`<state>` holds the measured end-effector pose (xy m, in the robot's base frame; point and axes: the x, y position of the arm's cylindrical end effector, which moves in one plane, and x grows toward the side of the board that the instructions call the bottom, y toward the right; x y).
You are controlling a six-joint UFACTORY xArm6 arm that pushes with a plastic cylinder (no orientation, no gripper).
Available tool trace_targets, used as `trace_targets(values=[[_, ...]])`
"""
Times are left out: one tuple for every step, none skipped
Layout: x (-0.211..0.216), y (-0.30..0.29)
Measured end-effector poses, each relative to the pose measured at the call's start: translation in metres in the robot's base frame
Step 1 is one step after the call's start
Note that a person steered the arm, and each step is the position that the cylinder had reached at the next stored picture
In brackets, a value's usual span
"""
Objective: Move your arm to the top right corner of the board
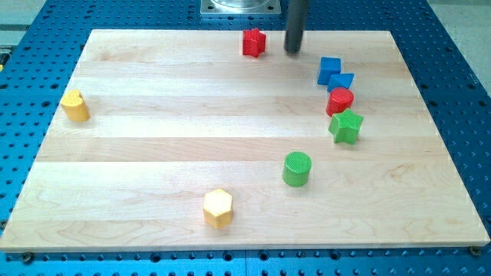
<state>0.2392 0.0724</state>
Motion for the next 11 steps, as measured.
trace_targets(values=[[0.008, -0.050], [0.017, -0.037], [0.023, -0.003], [0.023, 0.023], [0.023, 0.050], [0.023, 0.076], [0.023, 0.102], [0.023, 0.129], [0.021, 0.155], [0.005, 0.173], [0.007, 0.164]])
